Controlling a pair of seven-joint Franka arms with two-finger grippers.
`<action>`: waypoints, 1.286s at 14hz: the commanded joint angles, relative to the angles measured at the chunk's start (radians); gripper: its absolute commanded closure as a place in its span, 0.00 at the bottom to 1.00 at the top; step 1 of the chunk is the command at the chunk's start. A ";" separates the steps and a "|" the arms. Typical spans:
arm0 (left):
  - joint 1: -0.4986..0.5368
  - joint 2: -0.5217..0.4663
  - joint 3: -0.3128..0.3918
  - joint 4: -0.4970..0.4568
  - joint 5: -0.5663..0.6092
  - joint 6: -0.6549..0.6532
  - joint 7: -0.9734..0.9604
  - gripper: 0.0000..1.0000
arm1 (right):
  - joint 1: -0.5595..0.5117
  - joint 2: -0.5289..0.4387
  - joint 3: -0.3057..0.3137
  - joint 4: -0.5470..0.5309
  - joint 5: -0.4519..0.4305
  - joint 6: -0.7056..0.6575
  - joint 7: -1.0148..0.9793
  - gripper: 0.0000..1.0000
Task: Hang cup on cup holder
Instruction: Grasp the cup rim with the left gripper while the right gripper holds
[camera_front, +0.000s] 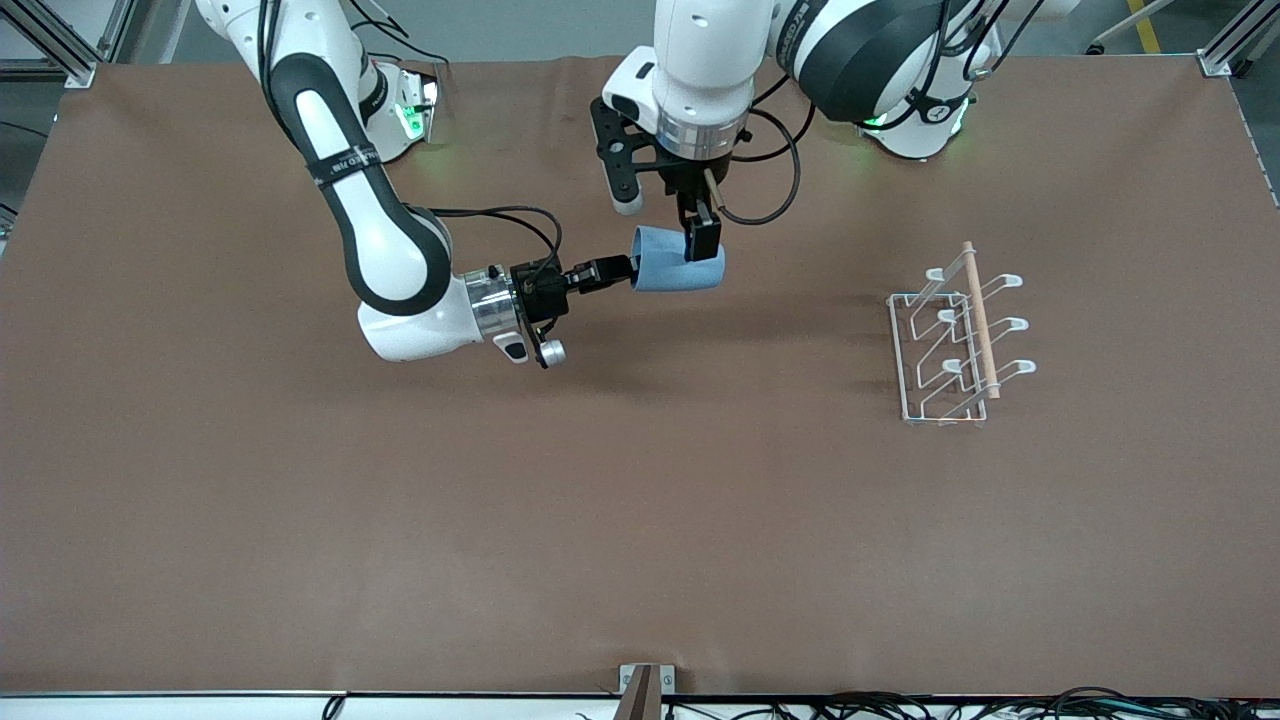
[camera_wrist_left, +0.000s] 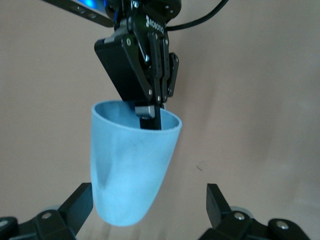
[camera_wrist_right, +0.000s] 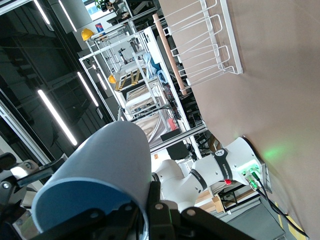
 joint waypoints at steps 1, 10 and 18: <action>0.001 0.010 -0.005 -0.023 0.032 0.057 0.019 0.00 | -0.001 0.009 0.004 0.011 0.026 -0.005 0.000 0.95; 0.006 0.039 -0.007 -0.063 0.101 0.088 0.051 0.00 | 0.000 0.012 0.004 0.011 0.026 -0.005 0.000 0.94; 0.008 0.070 -0.004 -0.063 0.101 0.088 0.051 0.24 | 0.000 0.012 0.004 0.011 0.026 -0.005 -0.001 0.93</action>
